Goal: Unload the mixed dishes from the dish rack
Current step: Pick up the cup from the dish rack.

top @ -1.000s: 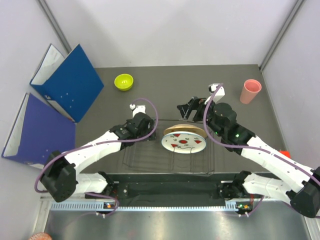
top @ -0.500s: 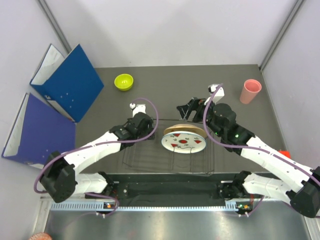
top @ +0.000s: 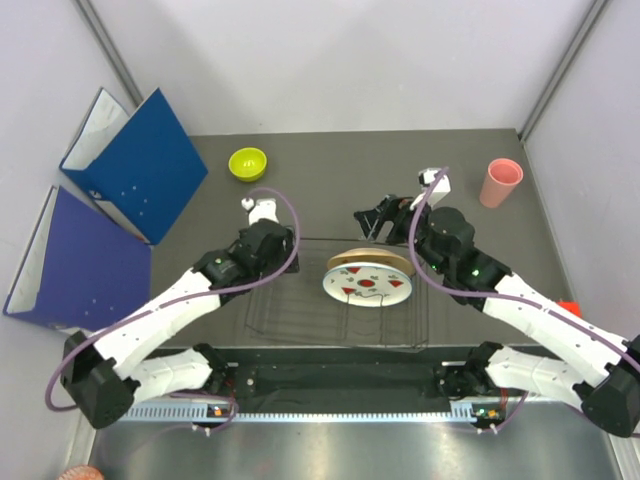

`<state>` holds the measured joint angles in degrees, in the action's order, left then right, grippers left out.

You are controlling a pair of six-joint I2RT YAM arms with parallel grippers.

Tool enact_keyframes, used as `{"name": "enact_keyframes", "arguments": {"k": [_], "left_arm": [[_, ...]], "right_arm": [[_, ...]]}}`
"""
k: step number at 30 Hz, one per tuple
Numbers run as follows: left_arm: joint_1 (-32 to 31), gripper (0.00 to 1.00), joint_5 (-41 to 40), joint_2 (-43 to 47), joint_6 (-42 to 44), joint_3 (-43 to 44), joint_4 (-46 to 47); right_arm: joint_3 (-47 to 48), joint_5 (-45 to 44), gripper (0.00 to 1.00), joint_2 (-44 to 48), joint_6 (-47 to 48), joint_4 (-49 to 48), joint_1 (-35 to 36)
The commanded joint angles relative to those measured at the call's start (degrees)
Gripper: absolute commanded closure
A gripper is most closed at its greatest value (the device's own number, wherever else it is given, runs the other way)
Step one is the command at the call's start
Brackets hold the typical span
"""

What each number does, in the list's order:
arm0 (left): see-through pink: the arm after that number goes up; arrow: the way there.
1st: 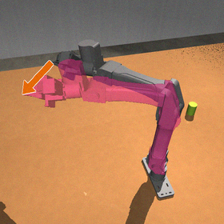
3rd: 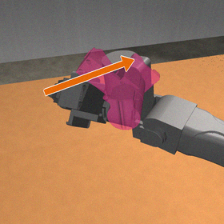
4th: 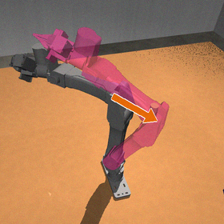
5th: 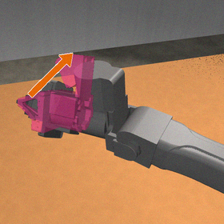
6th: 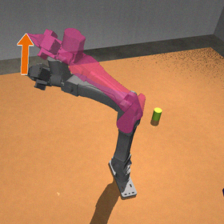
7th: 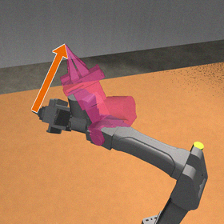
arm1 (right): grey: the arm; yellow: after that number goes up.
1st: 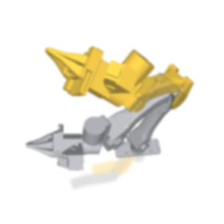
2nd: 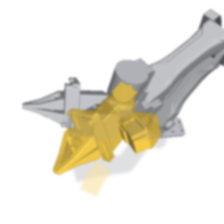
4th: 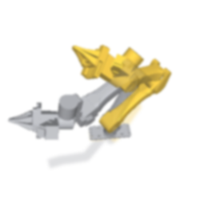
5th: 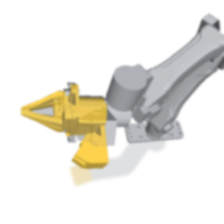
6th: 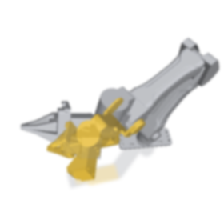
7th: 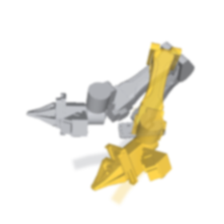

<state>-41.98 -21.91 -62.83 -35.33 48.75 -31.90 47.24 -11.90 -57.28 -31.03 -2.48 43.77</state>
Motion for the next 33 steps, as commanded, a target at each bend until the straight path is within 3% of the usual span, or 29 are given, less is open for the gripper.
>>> {"name": "enact_keyframes", "arguments": {"k": [1, 6, 10, 15, 18, 25, 26, 29, 32, 33], "left_arm": [[0.0, 1.0, -1.4, 5.1, 3.0, 10.6, -2.6], [0.1, 1.0, 1.1, 7.0, 4.5, 17.7, -2.7], [0.0, 1.0, 3.9, 9.2, 6.2, 18.5, 3.1], [0.1, 1.0, 5.0, 5.2, 6.4, 21.3, 6.1], [1.4, 1.0, 11.5, 4.8, 2.8, 19.2, 13.2], [13.2, 1.0, 36.2, 4.3, -13.3, 9.9, 35.8], [16.9, 1.0, 39.5, 4.4, -16.3, 5.8, 45.3], [22.0, 1.0, 46.6, 3.4, -27.5, -0.6, 61.3], [24.0, 1.0, 51.3, -0.6, -37.2, -4.4, 73.2], [24.0, 1.0, 52.4, -3.2, -41.6, -5.1, 81.6]], "right_arm": [[3.6, 0.7, 0.11, 2.3, 1.1, -1.7, 0.8], [6.3, 1.4, 0.11, 3.3, 1.6, -1.3, 0.8], [8.2, 2.8, 0.11, 4.3, 1.3, -1.9, 0.8], [10.1, 3.9, 0.12, 3.2, 1.6, -1.5, 0.8], [10.4, 6.2, 0.12, 3.0, 0.9, -2.2, 0.8], [5.9, 7.7, 0.12, 6.9, -0.8, -8.6, 0.6], [5.6, 7.8, 0.12, 7.7, -1.0, -8.9, 0.5], [5.0, 8.7, 0.13, 8.7, -1.4, -9.4, 0.5], [4.5, 10.7, 0.14, 8.6, -1.8, -10.3, 0.5], [4.5, 11.0, 0.14, 8.3, -1.8, -10.8, 0.5]]}}
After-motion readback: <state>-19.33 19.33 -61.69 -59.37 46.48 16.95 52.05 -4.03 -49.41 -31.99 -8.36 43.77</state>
